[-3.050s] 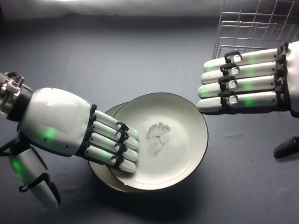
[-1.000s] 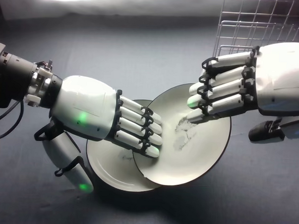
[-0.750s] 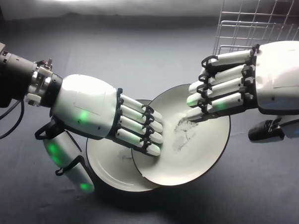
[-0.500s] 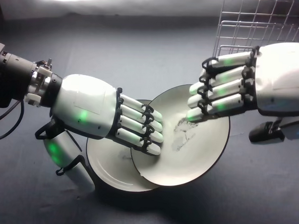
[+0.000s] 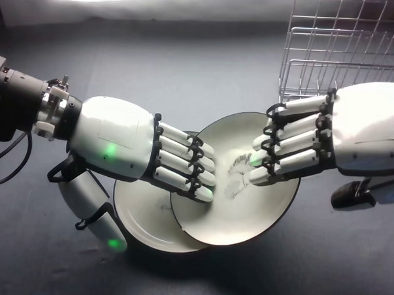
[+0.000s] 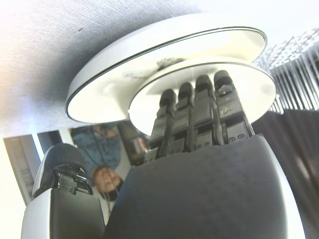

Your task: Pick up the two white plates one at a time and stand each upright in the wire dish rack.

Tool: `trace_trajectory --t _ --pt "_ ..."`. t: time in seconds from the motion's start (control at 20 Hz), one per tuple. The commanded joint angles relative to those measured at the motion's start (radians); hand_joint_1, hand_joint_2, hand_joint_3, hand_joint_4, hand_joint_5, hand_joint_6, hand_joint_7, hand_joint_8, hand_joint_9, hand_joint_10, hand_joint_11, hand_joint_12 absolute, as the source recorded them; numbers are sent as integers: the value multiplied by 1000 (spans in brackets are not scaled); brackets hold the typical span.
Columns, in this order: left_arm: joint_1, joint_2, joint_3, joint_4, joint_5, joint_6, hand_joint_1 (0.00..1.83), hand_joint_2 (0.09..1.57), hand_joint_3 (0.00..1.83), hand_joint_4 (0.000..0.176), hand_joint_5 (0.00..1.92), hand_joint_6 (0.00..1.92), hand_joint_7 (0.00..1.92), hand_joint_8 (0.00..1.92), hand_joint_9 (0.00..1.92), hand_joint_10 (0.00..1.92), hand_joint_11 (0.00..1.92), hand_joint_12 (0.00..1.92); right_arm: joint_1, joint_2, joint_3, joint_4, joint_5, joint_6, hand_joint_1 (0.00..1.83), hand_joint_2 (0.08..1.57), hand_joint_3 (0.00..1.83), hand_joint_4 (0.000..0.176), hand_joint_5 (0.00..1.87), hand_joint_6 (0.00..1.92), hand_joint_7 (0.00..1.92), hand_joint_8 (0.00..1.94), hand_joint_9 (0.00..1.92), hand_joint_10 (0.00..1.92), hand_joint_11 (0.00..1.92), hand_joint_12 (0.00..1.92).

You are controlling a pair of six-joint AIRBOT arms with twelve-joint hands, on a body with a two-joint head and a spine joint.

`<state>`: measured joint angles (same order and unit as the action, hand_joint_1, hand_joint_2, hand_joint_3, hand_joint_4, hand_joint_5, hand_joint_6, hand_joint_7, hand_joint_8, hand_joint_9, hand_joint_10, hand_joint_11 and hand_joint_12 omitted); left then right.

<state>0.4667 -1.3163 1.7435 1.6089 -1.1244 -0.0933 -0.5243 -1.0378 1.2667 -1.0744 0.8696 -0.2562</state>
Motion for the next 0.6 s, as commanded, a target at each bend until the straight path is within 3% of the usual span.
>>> trace_trajectory --t 0.0,0.55 --pt "3 2 -5 -81 -36 -7 0 1094 4 0 50 0 14 0 0 0 0 0 2 -1 -1 62 71 0 1165 1050 1 0 392 3 368 1 354 3 0 1018" --pt "10 1 -9 -83 -35 -7 0 1089 1 0 73 7 37 6 0 0 0 0 -13 -100 7 56 -17 -8 1155 1063 0 0 395 7 369 7 358 9 0 1039"
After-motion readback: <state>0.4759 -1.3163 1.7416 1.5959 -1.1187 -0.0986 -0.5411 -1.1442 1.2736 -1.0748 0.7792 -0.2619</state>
